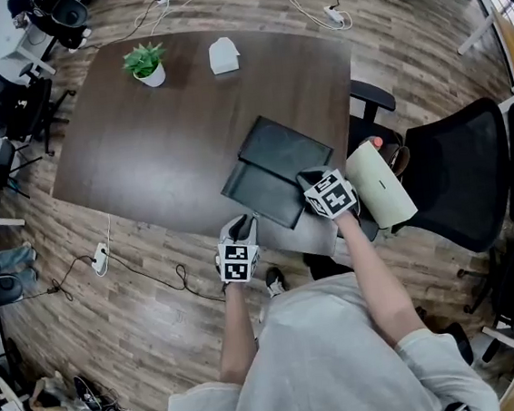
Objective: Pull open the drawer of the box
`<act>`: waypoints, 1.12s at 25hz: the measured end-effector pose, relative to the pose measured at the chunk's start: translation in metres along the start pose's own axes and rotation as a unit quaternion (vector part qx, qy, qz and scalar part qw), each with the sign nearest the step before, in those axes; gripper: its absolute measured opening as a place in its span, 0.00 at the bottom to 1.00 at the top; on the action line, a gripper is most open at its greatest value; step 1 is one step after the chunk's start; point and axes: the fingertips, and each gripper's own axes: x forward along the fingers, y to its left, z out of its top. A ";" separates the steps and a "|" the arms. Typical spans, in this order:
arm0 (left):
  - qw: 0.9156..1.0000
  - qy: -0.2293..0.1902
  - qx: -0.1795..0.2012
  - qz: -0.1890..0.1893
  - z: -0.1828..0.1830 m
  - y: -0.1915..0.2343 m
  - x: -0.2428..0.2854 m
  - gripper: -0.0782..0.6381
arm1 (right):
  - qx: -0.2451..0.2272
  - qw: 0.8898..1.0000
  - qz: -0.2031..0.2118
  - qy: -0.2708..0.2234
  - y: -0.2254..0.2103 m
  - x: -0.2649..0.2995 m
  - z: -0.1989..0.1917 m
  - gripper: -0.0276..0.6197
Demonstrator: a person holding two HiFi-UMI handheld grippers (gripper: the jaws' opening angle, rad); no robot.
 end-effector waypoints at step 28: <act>0.995 -0.082 0.010 -0.054 0.046 -0.048 -0.061 0.19 | 0.103 0.984 -0.050 -0.140 0.102 -0.086 -0.038 0.04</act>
